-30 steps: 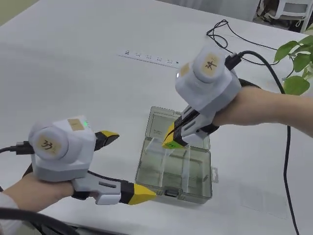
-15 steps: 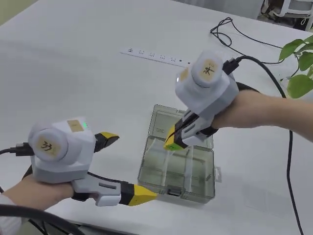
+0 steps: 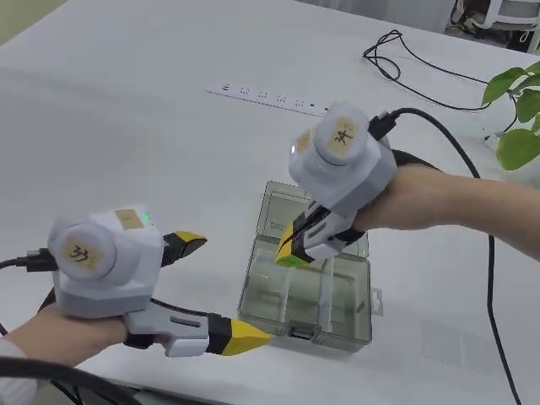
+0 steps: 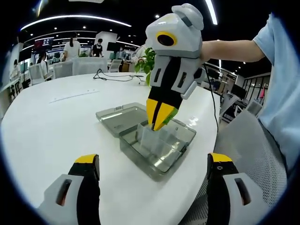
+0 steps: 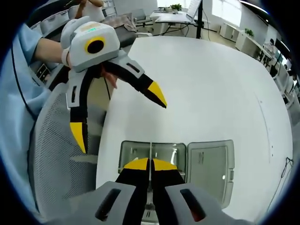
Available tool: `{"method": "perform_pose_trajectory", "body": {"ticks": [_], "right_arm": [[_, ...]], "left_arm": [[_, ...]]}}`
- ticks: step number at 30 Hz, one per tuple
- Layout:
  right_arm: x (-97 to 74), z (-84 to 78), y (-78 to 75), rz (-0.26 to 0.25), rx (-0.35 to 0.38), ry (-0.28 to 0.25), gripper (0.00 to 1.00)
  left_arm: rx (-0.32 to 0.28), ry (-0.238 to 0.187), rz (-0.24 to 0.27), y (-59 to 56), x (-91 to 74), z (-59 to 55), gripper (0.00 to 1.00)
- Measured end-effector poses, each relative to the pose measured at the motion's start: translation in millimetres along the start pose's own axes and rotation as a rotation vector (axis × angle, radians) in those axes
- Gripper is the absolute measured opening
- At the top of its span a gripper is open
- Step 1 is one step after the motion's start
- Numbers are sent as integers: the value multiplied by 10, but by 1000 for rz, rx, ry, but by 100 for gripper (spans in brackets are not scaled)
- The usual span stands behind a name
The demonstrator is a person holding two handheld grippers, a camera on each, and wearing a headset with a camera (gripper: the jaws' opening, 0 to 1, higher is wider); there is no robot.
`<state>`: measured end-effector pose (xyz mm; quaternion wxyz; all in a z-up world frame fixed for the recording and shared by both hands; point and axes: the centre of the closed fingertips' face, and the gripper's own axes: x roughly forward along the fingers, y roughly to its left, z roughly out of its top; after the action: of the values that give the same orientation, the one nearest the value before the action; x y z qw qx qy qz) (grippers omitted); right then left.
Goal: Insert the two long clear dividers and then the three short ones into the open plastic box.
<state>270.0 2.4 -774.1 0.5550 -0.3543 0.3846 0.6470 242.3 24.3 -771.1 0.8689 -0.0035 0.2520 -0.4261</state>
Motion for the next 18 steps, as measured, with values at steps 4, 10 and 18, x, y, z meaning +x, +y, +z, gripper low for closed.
{"method": "perform_pose_trajectory", "body": {"ticks": [4,10,18], "right_arm": [[52,-23,-14,-4,14,16,2],[112,-46,-29,-11,20,25,2],[184,-82,-33,-22,31,30,2]], "left_arm": [[-5,2,4,13,-19,-20,97],[-10,1,11,35,-39,-33,97],[-13,-2,10,44,-41,-34,96]]}}
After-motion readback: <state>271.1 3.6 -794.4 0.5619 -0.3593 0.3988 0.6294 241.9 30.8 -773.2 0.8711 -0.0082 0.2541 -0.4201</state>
